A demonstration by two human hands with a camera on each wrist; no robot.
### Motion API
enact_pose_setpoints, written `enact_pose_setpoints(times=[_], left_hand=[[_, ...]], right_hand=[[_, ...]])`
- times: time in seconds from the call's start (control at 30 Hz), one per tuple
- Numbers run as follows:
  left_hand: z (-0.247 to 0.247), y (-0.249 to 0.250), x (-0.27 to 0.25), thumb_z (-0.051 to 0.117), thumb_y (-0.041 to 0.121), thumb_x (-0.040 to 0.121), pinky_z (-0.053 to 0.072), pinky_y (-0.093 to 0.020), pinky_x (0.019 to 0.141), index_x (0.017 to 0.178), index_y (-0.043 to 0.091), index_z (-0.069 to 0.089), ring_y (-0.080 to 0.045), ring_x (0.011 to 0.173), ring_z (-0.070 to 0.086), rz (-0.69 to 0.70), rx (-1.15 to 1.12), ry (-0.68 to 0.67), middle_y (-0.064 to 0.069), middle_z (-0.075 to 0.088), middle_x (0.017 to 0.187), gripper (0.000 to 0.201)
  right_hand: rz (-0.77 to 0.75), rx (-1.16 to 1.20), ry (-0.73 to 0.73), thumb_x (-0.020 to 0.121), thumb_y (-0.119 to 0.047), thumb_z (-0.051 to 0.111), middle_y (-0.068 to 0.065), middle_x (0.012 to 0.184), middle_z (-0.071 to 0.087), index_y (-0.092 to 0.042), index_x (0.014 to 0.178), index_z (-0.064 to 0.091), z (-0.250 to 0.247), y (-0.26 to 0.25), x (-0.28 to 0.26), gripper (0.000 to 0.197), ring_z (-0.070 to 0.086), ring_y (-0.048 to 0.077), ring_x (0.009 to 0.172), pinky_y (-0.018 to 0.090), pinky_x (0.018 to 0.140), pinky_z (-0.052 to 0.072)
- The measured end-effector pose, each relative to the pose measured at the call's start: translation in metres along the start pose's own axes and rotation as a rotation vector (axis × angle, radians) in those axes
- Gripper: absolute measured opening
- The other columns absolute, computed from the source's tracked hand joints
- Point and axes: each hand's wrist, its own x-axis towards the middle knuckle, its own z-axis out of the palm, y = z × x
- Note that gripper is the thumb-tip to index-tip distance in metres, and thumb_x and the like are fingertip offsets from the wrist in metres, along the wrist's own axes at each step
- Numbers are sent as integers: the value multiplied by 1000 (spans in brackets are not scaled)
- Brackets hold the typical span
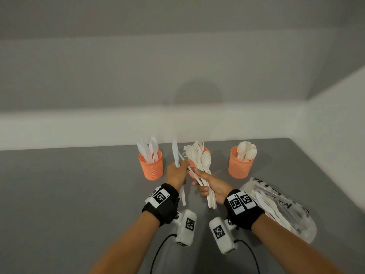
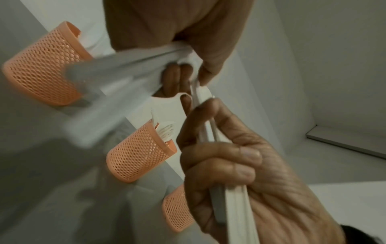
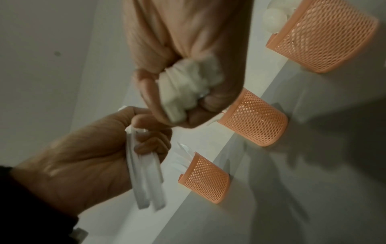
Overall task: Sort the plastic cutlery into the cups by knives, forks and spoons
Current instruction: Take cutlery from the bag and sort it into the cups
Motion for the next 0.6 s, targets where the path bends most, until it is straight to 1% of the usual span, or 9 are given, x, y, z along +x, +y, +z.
enact_pose_setpoints(times=[0.07, 0.13, 0.23, 0.3, 0.33, 0.4, 0.43, 0.5, 0.6], left_hand=[[1, -7, 4, 41, 13, 95, 33, -22, 45, 69, 9, 47, -13, 46, 39, 7, -52, 55, -3, 47, 56, 27], [0, -11, 8, 38, 23, 98, 36, -26, 51, 75, 6, 49, -16, 51, 45, 0, -89, 123, -6, 54, 63, 30], [-8, -16, 14, 34, 24, 100, 47, -29, 59, 74, 12, 49, -21, 55, 54, -43, -182, 175, -6, 56, 63, 32], [-20, -19, 23, 37, 22, 100, 49, -25, 50, 83, 13, 50, -16, 47, 53, -76, -238, 182, -5, 47, 59, 23], [-28, -19, 28, 40, 23, 99, 45, -22, 43, 87, 13, 49, -11, 39, 49, -78, -249, 185, -4, 41, 57, 18], [-46, -10, 41, 49, 26, 96, 36, -16, 34, 89, 12, 49, -7, 31, 39, -53, -227, 232, -3, 36, 55, 16], [-56, -1, 49, 52, 30, 94, 35, -15, 34, 83, 9, 49, -8, 34, 39, -31, -185, 273, -3, 38, 54, 23], [-72, 26, 64, 54, 39, 91, 38, -18, 41, 64, 11, 47, -11, 41, 42, 35, -108, 357, -3, 43, 53, 40], [-90, 63, 95, 52, 45, 90, 38, -18, 45, 57, 13, 41, -13, 46, 43, 157, -132, 471, -4, 43, 54, 47]], right_hand=[[-9, -13, 2, 94, -31, 50, 6, 74, 66, -20, 119, 56, 2, 0, 1, 29, 32, 2, 29, 12, 32, 31], [-15, -70, -5, 94, -32, 51, 11, 86, 69, -20, 119, 59, 5, 3, 3, 29, 39, 3, 33, 14, 37, 40], [-8, -94, 23, 94, -28, 52, 11, 80, 69, -14, 114, 60, 7, 6, 7, 25, 64, 13, 51, 23, 49, 54], [-6, -102, 65, 95, -25, 50, 7, 70, 68, -14, 106, 60, 3, 8, 10, 19, 67, 14, 54, 23, 51, 55], [-11, -123, 96, 95, -25, 51, 3, 63, 66, -14, 104, 61, 0, 8, 10, 18, 63, 11, 48, 21, 47, 53], [-22, -169, 150, 94, -26, 52, -5, 48, 53, -14, 102, 63, -7, 8, 13, 18, 45, 5, 35, 16, 36, 39], [-20, -175, 154, 94, -27, 52, -8, 44, 46, -15, 99, 62, -10, 8, 14, 16, 36, 4, 33, 15, 34, 32], [-8, -149, 140, 95, -30, 49, -9, 42, 38, -17, 98, 60, -14, 5, 15, 17, 28, 2, 31, 14, 32, 25], [16, -107, 146, 95, -36, 47, -7, 45, 34, -16, 109, 57, -17, -1, 16, 27, 26, 3, 33, 14, 32, 24]])
